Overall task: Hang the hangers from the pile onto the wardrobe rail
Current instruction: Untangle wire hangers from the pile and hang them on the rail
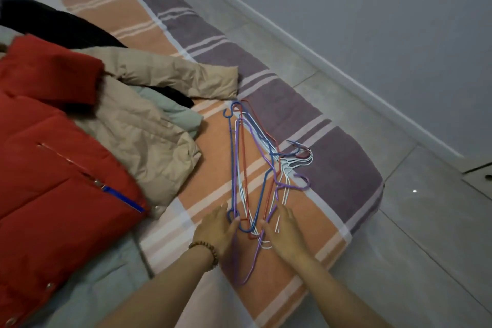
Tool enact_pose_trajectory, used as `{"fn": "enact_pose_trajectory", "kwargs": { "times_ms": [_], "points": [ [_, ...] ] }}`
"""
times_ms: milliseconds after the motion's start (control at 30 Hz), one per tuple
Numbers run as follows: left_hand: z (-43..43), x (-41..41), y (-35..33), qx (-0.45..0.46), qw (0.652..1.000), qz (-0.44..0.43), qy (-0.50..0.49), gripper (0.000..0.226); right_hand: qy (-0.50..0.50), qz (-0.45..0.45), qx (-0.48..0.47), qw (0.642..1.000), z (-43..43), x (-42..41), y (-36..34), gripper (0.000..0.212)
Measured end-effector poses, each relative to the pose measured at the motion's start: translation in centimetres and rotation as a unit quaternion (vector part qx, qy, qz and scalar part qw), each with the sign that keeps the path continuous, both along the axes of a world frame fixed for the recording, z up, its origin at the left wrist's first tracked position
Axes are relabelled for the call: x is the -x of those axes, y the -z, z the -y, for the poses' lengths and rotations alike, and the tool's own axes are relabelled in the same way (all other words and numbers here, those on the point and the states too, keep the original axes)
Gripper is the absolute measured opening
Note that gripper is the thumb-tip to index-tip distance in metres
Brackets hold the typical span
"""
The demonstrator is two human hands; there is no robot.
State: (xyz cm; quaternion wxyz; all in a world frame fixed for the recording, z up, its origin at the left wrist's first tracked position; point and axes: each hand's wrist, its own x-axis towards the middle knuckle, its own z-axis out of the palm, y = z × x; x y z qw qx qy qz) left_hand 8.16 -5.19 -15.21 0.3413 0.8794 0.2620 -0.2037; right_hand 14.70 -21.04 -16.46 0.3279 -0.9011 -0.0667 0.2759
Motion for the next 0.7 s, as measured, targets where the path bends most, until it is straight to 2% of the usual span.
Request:
{"fn": "enact_pose_trajectory", "kwargs": {
  "times_ms": [100, 167, 300, 367, 433, 467, 567, 633, 700],
  "points": [
    [0.7, 0.1, 2.6, 0.043, 0.999, 0.0, -0.012, 0.044, 0.016, -0.026, -0.014, 0.999, -0.3, 0.0, 2.7, 0.064],
    [1.2, 0.1, 3.6, 0.088, 0.995, 0.009, -0.05, 0.035, 0.077, -0.058, -0.047, 0.994, -0.8, -0.2, 4.1, 0.054],
    [2.3, 0.4, 4.7, 0.146, 0.98, 0.005, -0.134, 0.043, 0.221, -0.136, -0.122, 0.958, -1.6, -0.3, 5.5, 0.023],
    [2.7, 0.7, 5.2, 0.171, 0.965, -0.013, -0.2, 0.043, 0.252, -0.151, -0.128, 0.947, -1.3, 0.1, 5.6, 0.009],
    [3.1, 1.0, 5.3, 0.192, 0.951, -0.01, -0.243, 0.037, 0.265, -0.167, -0.152, 0.937, -0.7, 0.6, 5.4, 0.024],
    [3.2, 1.1, 5.0, 0.201, 0.949, -0.001, -0.243, 0.03, 0.269, -0.185, -0.171, 0.93, -0.4, 0.8, 5.0, 0.026],
    [3.3, 1.1, 3.8, 0.235, 0.945, 0.035, -0.227, 0.009, 0.281, -0.22, -0.224, 0.907, 0.4, 1.2, 3.2, 0.012],
    [3.4, 1.0, 2.3, 0.259, 0.937, 0.055, -0.227, 0.01, 0.279, -0.214, -0.256, 0.9, 0.9, 1.3, 1.5, 0.008],
    [3.5, 0.8, 0.2, 0.279, 0.928, 0.077, -0.237, 0.013, 0.268, -0.201, -0.281, 0.899, 1.3, 1.2, -0.8, 0.014]
  ]
}}
